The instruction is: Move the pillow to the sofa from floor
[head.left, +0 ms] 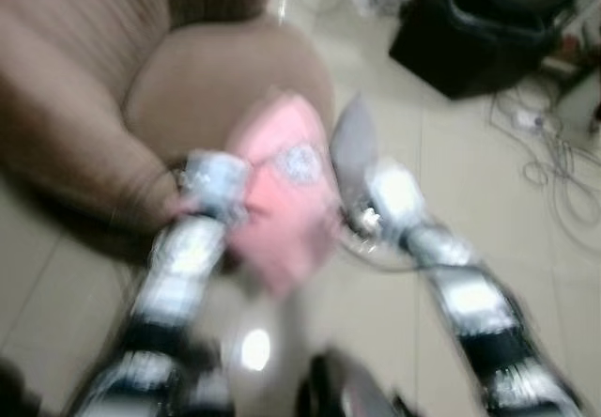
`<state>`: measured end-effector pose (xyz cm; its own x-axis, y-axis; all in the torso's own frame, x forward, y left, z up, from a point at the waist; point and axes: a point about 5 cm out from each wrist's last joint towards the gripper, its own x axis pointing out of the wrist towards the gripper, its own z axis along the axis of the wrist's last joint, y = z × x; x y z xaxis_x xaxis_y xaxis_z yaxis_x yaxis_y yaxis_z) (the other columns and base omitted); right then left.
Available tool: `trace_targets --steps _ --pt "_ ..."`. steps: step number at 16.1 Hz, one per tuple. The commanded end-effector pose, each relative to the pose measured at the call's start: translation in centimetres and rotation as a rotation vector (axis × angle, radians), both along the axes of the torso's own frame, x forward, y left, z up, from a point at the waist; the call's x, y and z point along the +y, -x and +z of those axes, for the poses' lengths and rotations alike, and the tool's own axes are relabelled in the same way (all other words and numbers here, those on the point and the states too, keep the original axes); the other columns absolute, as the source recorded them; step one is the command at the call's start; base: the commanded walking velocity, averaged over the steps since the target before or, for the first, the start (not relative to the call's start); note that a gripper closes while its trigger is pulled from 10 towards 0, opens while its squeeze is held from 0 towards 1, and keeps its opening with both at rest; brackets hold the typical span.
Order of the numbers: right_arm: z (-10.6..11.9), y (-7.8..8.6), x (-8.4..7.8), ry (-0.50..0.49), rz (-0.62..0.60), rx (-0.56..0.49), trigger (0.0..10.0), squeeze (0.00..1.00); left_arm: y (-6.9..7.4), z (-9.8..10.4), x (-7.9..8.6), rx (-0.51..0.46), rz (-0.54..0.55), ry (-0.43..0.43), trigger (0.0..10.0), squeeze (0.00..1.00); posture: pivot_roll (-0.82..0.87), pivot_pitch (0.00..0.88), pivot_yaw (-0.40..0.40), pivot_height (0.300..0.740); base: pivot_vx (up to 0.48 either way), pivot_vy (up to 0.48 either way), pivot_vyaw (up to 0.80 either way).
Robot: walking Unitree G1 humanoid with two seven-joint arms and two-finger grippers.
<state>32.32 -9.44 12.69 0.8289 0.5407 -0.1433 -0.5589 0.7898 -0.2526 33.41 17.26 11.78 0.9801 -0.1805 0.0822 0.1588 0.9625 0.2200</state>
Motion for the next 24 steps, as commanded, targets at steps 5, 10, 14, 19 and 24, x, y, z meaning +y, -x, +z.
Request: trace_targets --steps 5,10,14,19,24 --pt "-2.7 0.2 -3.0 0.049 -0.101 0.084 10.0 0.00 0.2 0.8 -3.0 -0.067 -0.092 -0.013 0.0 0.00 0.01 0.213 -0.215 0.740 0.000 0.000 0.00" --pt "-3.1 0.0 -3.4 0.052 -0.139 0.089 10.0 0.00 0.4 0.9 -3.8 -0.081 -0.116 -0.022 0.0 0.00 0.00 0.210 -0.210 0.740 0.000 0.000 0.00" --pt "-3.3 0.1 -3.1 0.055 -0.136 0.095 10.0 0.00 0.5 0.9 -4.2 -0.085 -0.110 -0.016 0.0 0.00 -0.01 0.217 -0.210 0.740 0.216 -0.285 0.00" --pt "-3.3 0.1 -3.1 0.065 -0.132 0.082 10.0 0.00 0.2 0.8 -4.1 -0.079 -0.072 -0.045 0.0 0.00 -0.01 0.224 -0.210 0.740 0.316 -0.357 0.16" --pt "-3.4 0.2 -2.6 0.070 -0.110 0.079 10.0 0.00 0.0 0.8 -4.0 -0.072 -0.045 -0.051 0.0 0.00 -0.01 0.227 -0.210 0.740 0.338 -0.337 0.74"
